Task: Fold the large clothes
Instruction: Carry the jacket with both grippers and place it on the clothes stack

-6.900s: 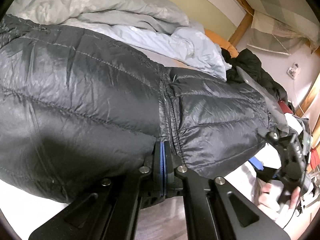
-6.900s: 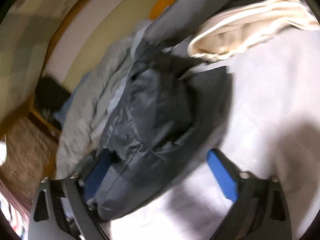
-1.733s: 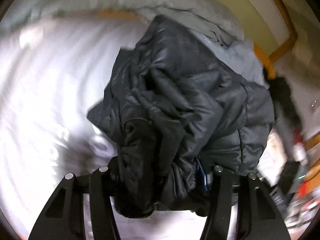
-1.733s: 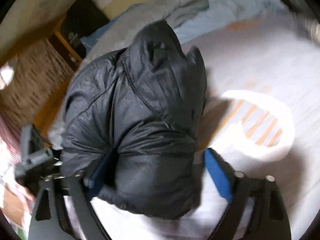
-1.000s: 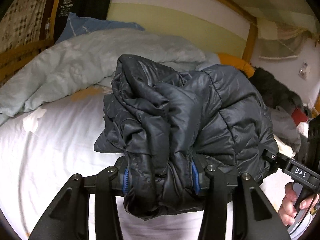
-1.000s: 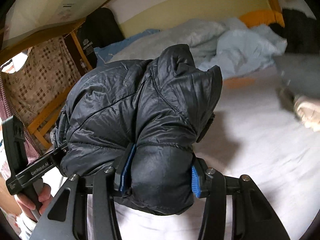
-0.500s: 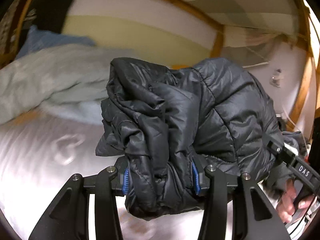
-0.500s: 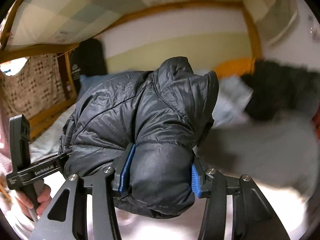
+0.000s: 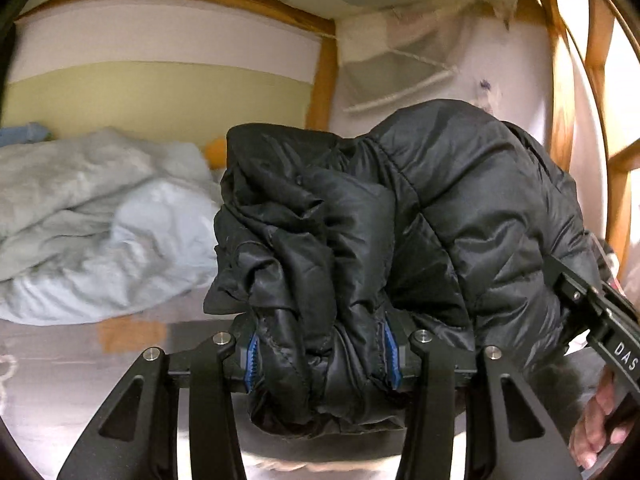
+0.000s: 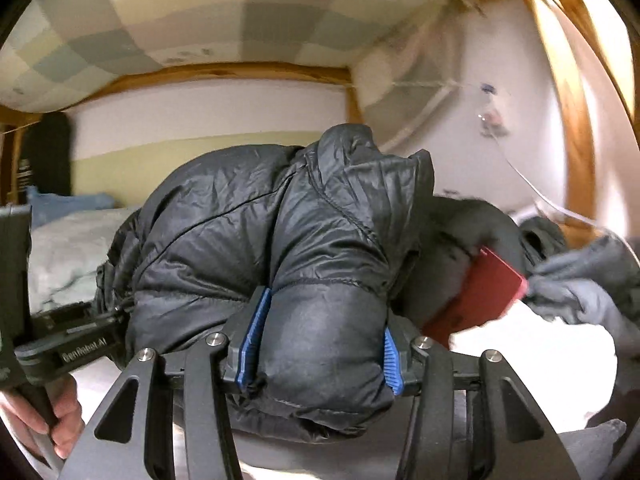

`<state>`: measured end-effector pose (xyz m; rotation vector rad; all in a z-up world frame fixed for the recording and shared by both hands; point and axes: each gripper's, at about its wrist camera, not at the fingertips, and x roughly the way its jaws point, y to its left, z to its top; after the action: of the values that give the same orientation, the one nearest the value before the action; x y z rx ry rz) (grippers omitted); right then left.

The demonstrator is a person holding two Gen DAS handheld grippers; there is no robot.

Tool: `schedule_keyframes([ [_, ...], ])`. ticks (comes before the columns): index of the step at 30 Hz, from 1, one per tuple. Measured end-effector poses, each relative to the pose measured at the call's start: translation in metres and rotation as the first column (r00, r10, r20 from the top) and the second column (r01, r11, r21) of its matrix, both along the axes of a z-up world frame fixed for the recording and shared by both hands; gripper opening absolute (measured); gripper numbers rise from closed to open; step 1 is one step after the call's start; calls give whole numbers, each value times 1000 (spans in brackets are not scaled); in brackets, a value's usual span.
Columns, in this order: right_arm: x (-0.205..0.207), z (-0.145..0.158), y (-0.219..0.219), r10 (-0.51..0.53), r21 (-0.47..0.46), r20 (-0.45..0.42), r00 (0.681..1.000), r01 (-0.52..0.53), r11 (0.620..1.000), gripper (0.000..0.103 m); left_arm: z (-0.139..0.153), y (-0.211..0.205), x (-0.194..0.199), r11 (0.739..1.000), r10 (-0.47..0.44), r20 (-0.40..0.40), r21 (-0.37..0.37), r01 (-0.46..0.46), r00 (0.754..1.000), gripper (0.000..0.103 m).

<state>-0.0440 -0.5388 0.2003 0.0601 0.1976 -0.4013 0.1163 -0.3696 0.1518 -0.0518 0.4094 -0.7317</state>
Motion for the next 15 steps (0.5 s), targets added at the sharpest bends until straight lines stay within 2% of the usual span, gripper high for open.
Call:
schedule_keyframes([
  [2, 3, -12, -20, -24, 18, -15, 1000, 24, 1000, 52, -14, -17, 3, 1000, 3, -11, 30, -3, 1000, 46],
  [5, 18, -43, -49, -28, 62, -32, 999, 30, 998, 55, -34, -22, 18, 998, 43, -80, 56, -39, 996, 50],
  [7, 27, -58, -58, -49, 79, -38, 998, 52, 996, 57, -35, -19, 25, 997, 36, -83, 65, -31, 996, 54],
  [10, 34, -54, -51, -54, 73, -39, 998, 57, 996, 58, -26, -31, 25, 993, 39, -59, 115, -32, 998, 55],
  [11, 36, -53, -52, -55, 77, -39, 998, 58, 995, 58, -25, -33, 23, 992, 51, -58, 121, -43, 997, 63],
  [12, 39, -53, -50, -60, 85, -39, 997, 63, 994, 58, -25, -39, 20, 990, 76, -58, 122, -69, 995, 81],
  [14, 39, -58, -51, -66, 102, -33, 997, 70, 992, 62, -19, -27, 16, 980, 177, -7, 93, -176, 984, 98],
  [15, 36, -60, -52, -62, 108, -26, 998, 65, 992, 64, -16, -19, 11, 979, 190, 19, 70, -191, 982, 99],
])
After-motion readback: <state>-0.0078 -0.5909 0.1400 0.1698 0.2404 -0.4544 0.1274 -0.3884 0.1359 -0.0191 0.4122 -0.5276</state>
